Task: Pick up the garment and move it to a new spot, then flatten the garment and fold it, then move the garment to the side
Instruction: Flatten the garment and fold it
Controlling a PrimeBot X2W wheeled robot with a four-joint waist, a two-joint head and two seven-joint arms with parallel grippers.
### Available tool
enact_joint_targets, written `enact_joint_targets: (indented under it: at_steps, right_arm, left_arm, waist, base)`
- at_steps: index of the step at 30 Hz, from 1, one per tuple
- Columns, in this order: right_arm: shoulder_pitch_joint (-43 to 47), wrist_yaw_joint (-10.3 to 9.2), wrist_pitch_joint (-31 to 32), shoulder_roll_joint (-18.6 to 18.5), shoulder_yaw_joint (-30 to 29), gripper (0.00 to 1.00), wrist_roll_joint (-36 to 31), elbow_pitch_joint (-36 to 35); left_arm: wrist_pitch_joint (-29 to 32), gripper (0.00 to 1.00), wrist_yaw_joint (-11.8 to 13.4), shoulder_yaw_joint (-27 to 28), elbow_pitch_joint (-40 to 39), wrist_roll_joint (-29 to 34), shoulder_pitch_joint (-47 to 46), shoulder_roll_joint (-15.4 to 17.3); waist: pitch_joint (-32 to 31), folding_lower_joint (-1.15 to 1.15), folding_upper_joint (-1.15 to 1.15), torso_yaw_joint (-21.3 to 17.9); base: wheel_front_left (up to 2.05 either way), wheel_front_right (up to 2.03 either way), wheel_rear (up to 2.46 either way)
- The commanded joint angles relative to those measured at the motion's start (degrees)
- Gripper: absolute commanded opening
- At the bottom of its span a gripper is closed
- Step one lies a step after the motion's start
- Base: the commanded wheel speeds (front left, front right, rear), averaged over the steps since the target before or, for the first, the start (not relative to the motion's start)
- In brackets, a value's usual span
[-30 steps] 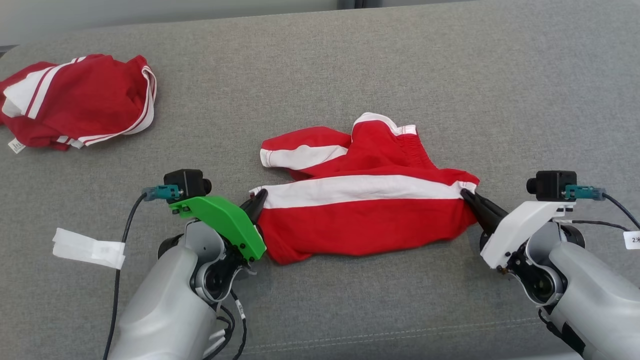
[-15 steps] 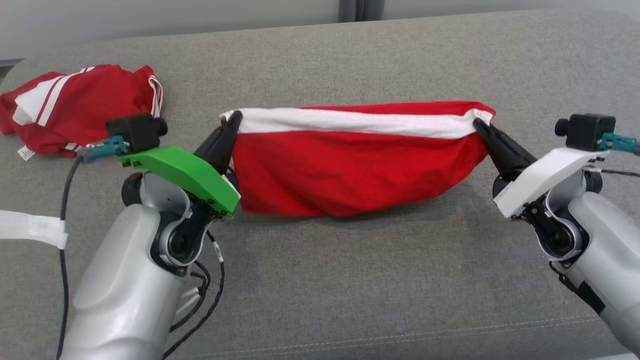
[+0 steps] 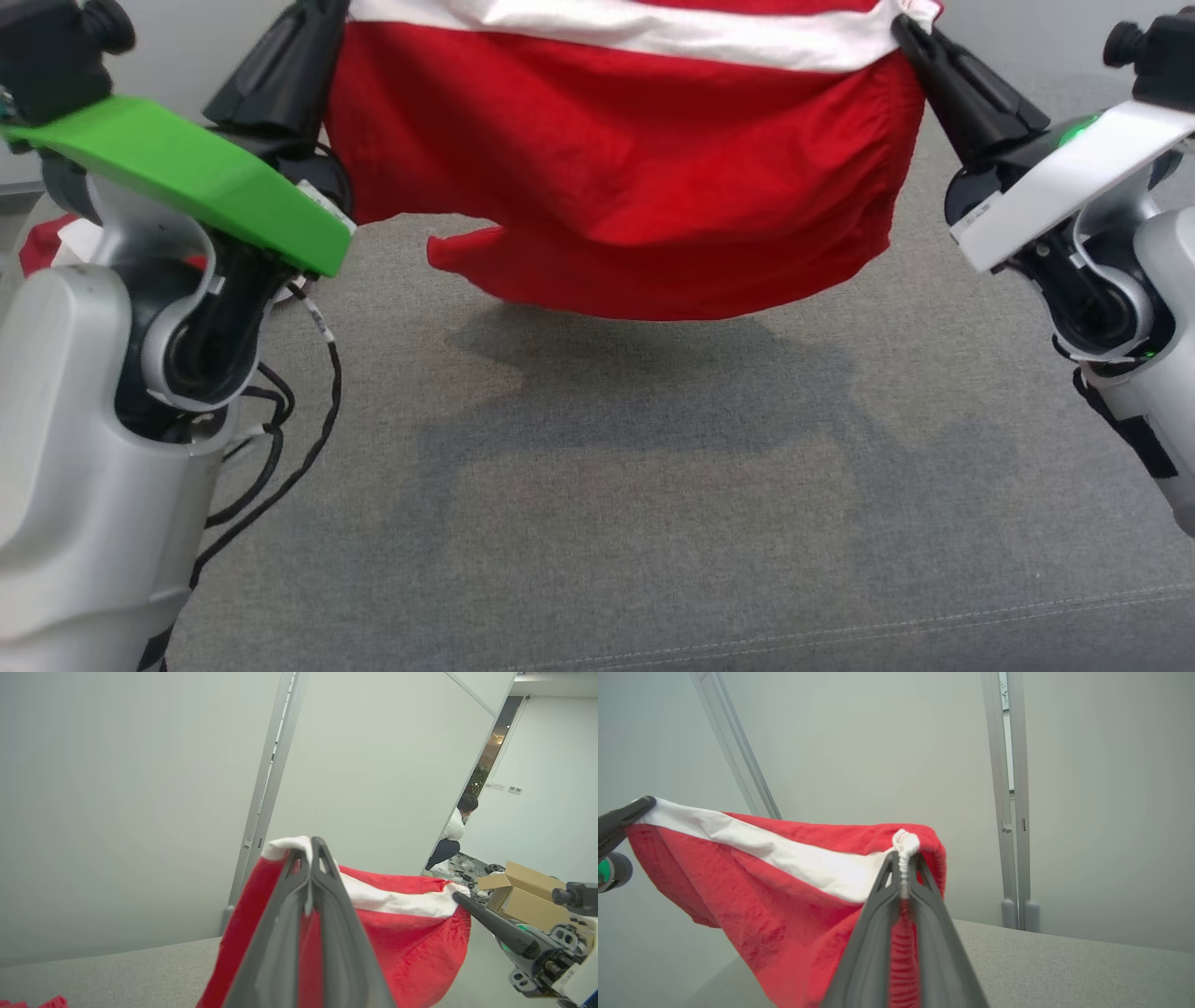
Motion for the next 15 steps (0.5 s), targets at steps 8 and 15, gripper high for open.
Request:
enact_joint_targets:
  at_steps: [8,15]
  right_arm:
    - [-2.0,0.00,9.6,3.9,-9.3,0.00,-4.1,-4.8]
    - [-8.4,0.00,14.7,10.7,-11.0,0.00,-8.4,1.7]
  left_arm:
    - [2.4,0.00,3.5,3.2,-4.1,-0.6,-5.0,1.3]
    - [2.6,0.00,3.8,2.1,5.1,1.9,-10.0,1.4]
  waist:
    - [0.6,0.00,0.00,-0.6]
    - [5.0,0.00,0.00,-0.8]
  base:
    - [0.00,0.00,0.00]
    - [0.00,0.00,0.00]
